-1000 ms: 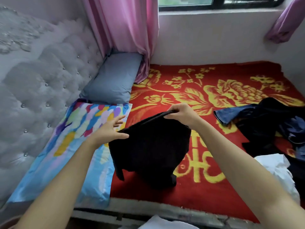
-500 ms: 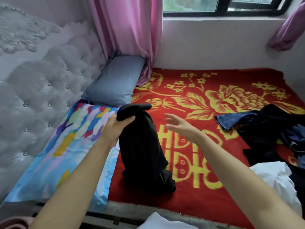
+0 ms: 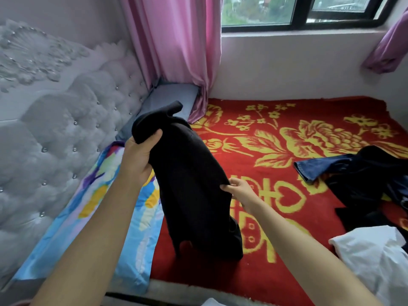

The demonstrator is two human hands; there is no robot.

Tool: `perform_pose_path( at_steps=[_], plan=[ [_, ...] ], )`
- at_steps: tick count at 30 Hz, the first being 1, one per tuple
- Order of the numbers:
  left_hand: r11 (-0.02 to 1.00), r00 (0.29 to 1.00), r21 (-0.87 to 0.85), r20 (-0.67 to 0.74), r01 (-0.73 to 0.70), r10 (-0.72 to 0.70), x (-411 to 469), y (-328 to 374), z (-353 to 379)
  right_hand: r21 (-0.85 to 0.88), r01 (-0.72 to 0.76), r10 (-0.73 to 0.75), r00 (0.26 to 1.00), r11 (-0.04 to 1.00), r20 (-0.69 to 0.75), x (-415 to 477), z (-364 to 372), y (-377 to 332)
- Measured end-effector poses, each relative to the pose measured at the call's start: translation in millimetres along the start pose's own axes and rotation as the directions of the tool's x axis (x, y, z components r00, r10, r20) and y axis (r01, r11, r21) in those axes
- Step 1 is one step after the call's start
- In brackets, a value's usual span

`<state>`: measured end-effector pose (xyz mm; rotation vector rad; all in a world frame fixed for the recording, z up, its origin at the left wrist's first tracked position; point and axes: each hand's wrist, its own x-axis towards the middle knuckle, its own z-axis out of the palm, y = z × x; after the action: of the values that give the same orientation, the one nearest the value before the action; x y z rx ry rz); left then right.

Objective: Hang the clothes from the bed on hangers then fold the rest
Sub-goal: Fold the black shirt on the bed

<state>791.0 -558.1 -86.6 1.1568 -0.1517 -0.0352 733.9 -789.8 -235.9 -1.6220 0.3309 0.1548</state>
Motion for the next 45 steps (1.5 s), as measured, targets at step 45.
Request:
perform_pose_path(
  at_steps=[45],
  plan=[
    [0.307, 0.855, 0.801, 0.505, -0.514, 0.116, -19, -34, -13, -0.517, 0.297, -0.174, 0.946, 0.803, 0.273, -57, -22, -91]
  ],
)
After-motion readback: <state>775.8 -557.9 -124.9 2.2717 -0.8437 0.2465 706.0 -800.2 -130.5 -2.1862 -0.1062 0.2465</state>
